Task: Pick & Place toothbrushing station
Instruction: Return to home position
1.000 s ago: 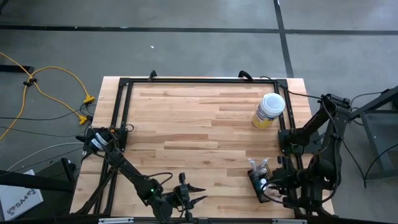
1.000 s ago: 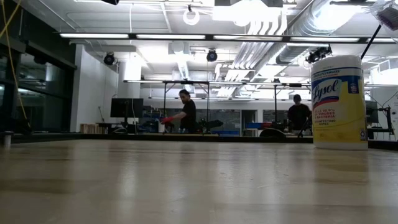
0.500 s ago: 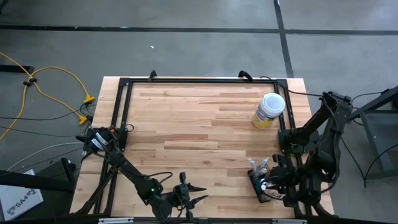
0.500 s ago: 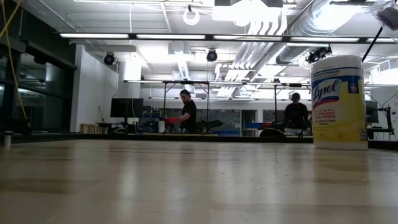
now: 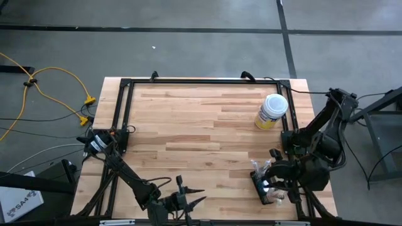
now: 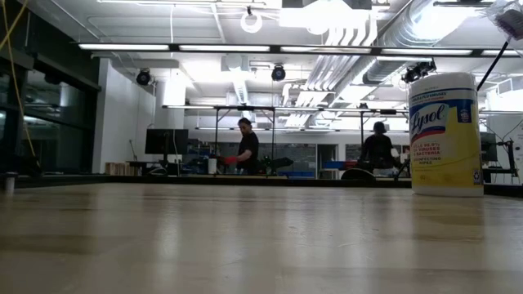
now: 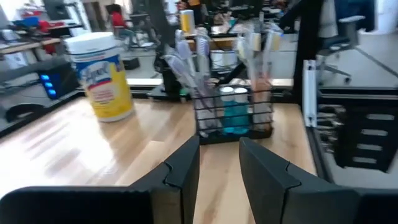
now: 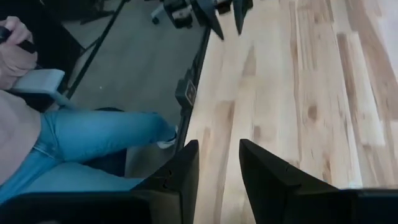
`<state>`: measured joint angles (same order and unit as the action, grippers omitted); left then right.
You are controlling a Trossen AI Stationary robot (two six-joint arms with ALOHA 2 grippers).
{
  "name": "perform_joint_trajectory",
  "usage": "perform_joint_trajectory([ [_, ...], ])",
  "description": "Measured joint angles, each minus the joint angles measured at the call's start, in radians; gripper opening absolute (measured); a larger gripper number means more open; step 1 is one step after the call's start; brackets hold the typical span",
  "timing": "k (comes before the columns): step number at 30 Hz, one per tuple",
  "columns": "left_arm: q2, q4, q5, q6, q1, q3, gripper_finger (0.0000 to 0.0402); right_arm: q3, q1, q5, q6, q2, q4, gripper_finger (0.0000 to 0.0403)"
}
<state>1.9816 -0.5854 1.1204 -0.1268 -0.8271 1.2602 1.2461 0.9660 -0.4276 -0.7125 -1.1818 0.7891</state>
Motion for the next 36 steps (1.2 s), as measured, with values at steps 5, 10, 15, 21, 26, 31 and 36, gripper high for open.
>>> perform_joint_trajectory([
  [5, 0.0, 0.0, -0.074, 0.001, -0.017, 0.0, 0.0108, 0.0, -0.007, 0.0, 0.061, 0.001, -0.049, 0.0106],
  [10, 0.0, 0.0, -0.082, 0.0, -0.031, 0.0, 0.0108, 0.0, -0.006, 0.007, 0.063, 0.001, -0.076, 0.0106],
  [15, 0.0, -0.002, -0.077, 0.02, -0.028, 0.0, 0.0108, 0.0, -0.007, -0.047, 0.063, 0.001, -0.076, 0.0106],
  [21, -0.016, -0.01, -0.021, -0.061, 0.011, 0.0, 0.0108, 0.0, -0.013, -0.168, 0.061, 0.006, -0.075, 0.0106],
  [26, -0.092, 0.134, -0.049, -0.071, 0.074, 0.0, 0.0108, 0.0, -0.097, -0.148, 0.087, 0.036, -0.067, 0.0106],
  [31, -0.202, 0.364, -0.117, -0.133, 0.159, -0.002, 0.0108, 0.0, -0.191, -0.128, 0.171, 0.076, -0.065, 0.0106],
  [36, -0.296, 0.52, -0.077, -0.14, 0.236, -0.004, 0.0108, 0.0, -0.276, -0.062, 0.257, 0.132, -0.068, 0.0106],
])
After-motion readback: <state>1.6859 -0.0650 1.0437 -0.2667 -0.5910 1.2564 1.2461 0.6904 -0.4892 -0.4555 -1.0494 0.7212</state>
